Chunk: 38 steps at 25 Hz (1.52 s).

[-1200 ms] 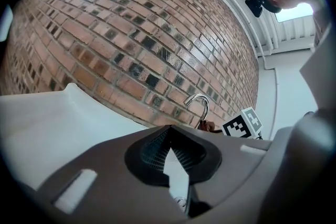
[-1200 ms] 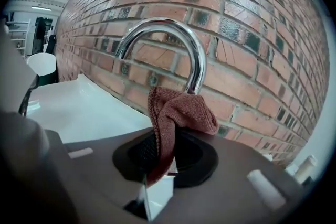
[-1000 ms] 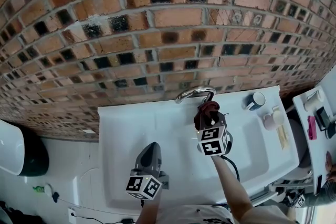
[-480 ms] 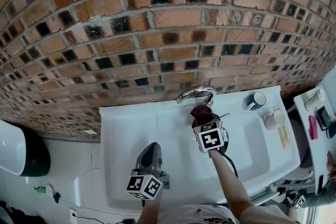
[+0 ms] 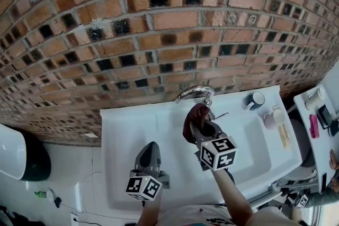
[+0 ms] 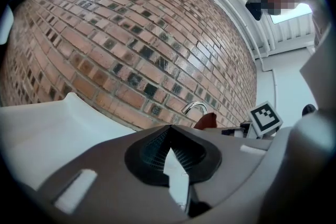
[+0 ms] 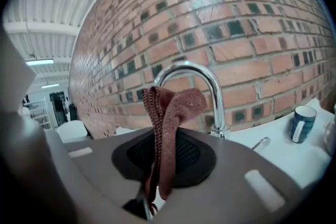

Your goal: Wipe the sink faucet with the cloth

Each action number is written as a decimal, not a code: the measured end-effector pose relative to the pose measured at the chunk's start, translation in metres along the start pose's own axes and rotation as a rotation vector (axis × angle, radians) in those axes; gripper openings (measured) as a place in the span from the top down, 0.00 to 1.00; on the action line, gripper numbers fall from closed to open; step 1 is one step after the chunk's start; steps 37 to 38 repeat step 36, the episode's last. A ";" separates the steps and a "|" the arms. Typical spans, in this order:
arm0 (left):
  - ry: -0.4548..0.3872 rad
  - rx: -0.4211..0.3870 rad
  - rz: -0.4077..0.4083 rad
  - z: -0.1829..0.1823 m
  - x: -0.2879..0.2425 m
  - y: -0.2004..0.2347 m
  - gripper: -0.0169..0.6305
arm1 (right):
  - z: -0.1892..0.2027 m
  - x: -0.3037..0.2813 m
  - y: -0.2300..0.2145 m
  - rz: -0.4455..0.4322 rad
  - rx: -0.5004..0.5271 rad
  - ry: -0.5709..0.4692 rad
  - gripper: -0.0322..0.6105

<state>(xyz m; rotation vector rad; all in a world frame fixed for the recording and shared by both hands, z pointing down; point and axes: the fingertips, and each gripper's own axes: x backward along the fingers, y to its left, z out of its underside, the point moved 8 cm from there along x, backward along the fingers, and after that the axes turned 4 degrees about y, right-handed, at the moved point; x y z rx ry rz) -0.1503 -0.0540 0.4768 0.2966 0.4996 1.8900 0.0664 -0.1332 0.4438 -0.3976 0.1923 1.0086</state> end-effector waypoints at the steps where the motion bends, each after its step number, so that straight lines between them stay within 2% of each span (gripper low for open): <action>1: -0.003 -0.004 0.009 -0.002 0.001 -0.003 0.97 | -0.005 0.012 0.006 -0.013 -0.020 -0.038 0.88; 7: -0.042 -0.037 0.068 -0.013 0.015 -0.025 0.97 | -0.009 0.067 0.036 -0.058 -0.054 -0.140 0.88; 13: -0.054 -0.074 0.099 -0.023 0.032 -0.045 0.97 | 0.003 0.094 0.053 -0.068 -0.042 -0.151 0.88; 19: -0.057 -0.078 0.124 -0.021 0.040 -0.053 0.97 | 0.007 0.106 0.065 -0.072 -0.016 -0.162 0.88; 38: -0.058 -0.058 0.107 -0.024 0.069 -0.053 0.97 | 0.009 0.125 0.080 -0.059 -0.038 -0.183 0.88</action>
